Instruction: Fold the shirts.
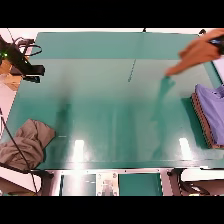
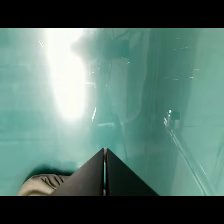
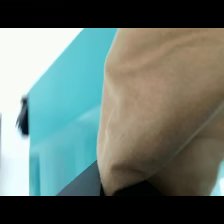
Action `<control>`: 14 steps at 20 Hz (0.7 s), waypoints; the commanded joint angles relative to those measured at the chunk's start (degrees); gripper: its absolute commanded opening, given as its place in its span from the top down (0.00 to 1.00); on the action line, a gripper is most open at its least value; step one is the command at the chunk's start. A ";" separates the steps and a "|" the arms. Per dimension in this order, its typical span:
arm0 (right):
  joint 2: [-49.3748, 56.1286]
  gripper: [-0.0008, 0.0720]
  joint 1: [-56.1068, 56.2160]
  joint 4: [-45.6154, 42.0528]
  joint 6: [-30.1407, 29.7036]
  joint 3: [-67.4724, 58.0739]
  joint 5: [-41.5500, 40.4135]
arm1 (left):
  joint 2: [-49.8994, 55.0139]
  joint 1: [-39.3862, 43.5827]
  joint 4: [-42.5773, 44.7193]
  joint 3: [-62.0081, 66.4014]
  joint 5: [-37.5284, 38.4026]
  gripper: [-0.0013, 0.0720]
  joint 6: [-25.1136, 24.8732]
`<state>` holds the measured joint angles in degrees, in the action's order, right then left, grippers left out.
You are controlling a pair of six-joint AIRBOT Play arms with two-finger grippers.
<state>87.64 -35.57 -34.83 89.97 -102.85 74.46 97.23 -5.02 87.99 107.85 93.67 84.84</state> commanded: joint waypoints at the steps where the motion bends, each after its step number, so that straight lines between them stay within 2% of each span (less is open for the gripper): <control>1: -1.31 0.97 -15.17 -0.35 2.38 -0.63 6.64 | -0.02 -0.02 -1.36 0.04 0.00 0.94 0.70; 3: -3.23 0.97 -21.11 -5.35 5.62 -0.61 9.62 | -0.02 -0.02 -2.19 0.04 0.00 0.94 0.70; 6: -8.48 0.97 -26.77 -20.20 11.54 0.37 13.62 | -0.02 -0.02 -3.02 0.04 0.00 0.94 0.66; 10: -12.76 0.97 -28.48 -37.33 13.11 7.34 18.49 | -0.02 -0.02 -3.13 0.04 0.02 0.94 0.63; 14: -14.75 0.97 -28.48 -46.95 12.90 22.53 17.75 | -0.02 -0.02 -3.13 0.04 1.51 0.94 0.61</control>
<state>74.54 -63.37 -71.75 102.13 -88.86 91.33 97.23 -5.02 85.01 107.85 94.30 85.47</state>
